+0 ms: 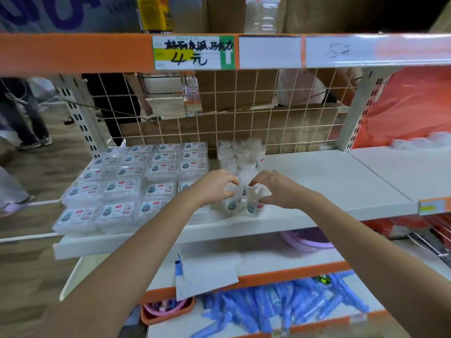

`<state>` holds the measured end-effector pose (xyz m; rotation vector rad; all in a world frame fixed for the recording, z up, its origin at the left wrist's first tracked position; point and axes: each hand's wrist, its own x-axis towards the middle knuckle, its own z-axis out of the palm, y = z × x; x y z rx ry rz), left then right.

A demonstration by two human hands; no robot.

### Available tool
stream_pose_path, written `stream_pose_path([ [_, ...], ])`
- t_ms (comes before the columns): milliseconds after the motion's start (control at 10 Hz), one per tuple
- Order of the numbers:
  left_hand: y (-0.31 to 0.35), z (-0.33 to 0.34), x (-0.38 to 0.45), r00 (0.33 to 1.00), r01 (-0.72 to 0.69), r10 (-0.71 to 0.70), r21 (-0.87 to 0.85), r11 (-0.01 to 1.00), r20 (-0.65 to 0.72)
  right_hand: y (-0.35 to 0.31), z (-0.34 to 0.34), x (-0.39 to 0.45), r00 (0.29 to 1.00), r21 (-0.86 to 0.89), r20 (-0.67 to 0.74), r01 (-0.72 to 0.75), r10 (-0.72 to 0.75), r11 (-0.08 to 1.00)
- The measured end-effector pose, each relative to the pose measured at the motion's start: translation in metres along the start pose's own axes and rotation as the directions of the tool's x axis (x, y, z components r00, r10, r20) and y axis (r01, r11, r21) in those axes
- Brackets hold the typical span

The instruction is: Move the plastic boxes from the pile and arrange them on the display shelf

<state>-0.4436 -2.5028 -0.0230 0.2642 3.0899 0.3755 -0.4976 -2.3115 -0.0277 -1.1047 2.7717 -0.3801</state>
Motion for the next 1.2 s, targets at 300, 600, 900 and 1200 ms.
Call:
stream_pose_path([
  [300,-0.001,0.008,0.001,0.997,0.07,-0.071,-0.063,0.996,-0.013,0.009,0.0,0.005,0.999,0.051,-0.007,0.052,-0.051,0.997],
  [600,0.0,0.011,0.002,0.993,0.085,-0.092,-0.095,0.992,-0.071,0.003,0.008,0.015,0.998,0.063,-0.065,0.002,0.002,0.998],
  [900,0.0,0.014,-0.003,0.994,0.074,-0.083,-0.125,0.989,-0.075,0.001,0.018,0.014,0.982,0.096,-0.177,-0.049,0.066,0.994],
  [1200,-0.005,-0.01,0.014,0.997,0.001,-0.001,0.011,1.0,-0.075,0.004,0.002,0.01,0.977,0.052,-0.197,-0.077,0.086,0.996],
])
